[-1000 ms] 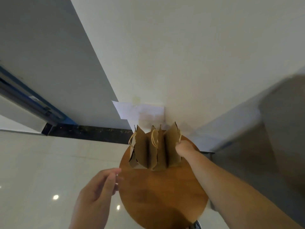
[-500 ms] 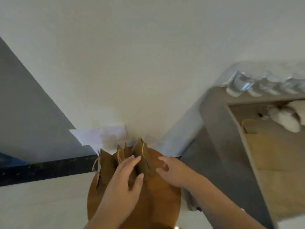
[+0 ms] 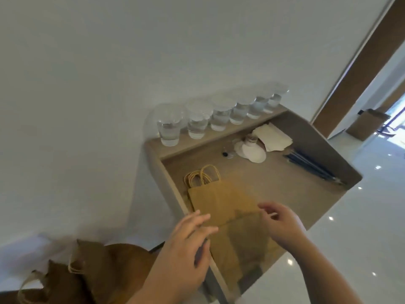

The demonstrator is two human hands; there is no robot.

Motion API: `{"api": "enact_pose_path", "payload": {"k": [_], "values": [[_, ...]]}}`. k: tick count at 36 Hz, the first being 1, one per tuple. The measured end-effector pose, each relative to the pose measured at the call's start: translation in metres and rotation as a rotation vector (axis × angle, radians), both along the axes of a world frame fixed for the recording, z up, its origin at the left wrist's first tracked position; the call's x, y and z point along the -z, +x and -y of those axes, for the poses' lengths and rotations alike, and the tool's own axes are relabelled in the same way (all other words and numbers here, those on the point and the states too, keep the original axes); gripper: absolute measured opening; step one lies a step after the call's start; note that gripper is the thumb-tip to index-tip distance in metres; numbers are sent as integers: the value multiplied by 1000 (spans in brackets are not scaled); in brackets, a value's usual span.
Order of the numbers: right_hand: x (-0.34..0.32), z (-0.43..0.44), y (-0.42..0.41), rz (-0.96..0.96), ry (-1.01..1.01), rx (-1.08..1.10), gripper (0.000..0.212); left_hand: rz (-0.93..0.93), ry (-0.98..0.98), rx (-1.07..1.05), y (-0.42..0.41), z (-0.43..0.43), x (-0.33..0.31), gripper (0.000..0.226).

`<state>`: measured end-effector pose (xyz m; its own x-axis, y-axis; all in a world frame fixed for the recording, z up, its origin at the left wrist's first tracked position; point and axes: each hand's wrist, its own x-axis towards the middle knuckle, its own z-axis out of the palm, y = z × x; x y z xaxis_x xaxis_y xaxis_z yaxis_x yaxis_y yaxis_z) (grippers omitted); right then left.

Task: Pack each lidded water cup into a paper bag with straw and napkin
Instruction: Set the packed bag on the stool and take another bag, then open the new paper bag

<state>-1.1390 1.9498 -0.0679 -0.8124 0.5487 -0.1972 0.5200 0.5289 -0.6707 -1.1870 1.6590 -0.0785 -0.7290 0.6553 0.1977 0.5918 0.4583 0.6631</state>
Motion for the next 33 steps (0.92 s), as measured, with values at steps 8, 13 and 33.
{"api": "enact_pose_path", "payload": {"k": [8, 13, 33], "values": [[98, -90, -56, 200, -127, -179, 65, -89, -267, -138, -10, -136, 40, 32], [103, -96, -68, 238, -126, -293, 42, -68, -398, -257, -8, -144, 42, 33], [22, -144, -90, 69, -311, -302, 11, 71, -154, -621, -10, -150, 15, 19]]}}
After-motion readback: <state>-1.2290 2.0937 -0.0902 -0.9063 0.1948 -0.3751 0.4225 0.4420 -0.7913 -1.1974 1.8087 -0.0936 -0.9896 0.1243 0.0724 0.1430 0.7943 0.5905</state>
